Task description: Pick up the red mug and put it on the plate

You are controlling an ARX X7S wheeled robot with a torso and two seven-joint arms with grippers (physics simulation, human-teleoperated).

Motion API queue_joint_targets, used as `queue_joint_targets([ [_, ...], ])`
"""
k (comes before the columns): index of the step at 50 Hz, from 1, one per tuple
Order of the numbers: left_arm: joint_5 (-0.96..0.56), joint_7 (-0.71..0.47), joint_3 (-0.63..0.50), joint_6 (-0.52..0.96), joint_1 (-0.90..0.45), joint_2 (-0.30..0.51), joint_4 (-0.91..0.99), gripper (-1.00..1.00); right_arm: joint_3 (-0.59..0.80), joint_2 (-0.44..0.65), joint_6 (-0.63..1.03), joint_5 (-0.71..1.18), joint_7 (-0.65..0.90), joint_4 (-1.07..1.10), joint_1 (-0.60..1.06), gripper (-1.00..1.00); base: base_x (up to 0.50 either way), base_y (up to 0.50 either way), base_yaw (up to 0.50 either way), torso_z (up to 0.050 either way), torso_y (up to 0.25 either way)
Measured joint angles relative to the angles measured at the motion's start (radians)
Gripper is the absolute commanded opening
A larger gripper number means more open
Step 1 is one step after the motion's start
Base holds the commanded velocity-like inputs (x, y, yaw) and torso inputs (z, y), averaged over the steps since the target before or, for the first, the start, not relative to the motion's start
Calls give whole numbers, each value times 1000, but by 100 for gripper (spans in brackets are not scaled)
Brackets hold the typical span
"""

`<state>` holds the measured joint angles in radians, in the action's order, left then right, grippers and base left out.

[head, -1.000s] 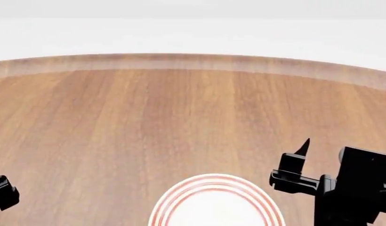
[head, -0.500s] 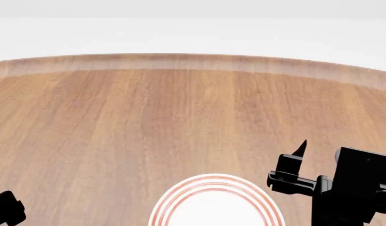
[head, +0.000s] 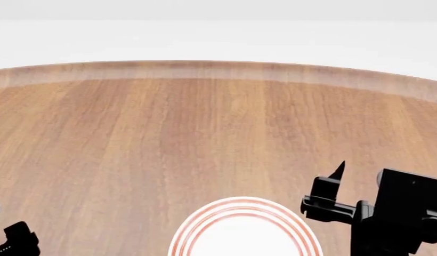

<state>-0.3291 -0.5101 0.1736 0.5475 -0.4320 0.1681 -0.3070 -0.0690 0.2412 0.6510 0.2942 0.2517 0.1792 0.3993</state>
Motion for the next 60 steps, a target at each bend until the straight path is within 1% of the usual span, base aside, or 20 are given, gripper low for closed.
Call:
queue_joint_targets([
  [26,35,46,-15,-149,-206,30,-470,100,8,2,-22,8,2,-27,-6,100,0,0,0,0,0],
  [27,35,47,-14,-155,-212,31,-486,-100,8,2,-22,8,3,-27,-6,100,0,0,0,0,0],
  [38,39,48,-4,-219,-261,39,-629,-100,7,4,-28,13,6,-31,-8,100,0,0,0,0,0],
  [48,61,48,-5,-247,-292,32,-691,-100,8,5,-35,16,7,-37,-12,100,0,0,0,0,0],
  [55,73,51,-16,-241,-287,33,-686,-100,9,6,-36,19,9,-39,-14,100,0,0,0,0,0],
  [60,66,80,-43,-194,-258,37,-607,-100,9,8,-36,22,10,-37,-14,100,0,0,0,0,0],
])
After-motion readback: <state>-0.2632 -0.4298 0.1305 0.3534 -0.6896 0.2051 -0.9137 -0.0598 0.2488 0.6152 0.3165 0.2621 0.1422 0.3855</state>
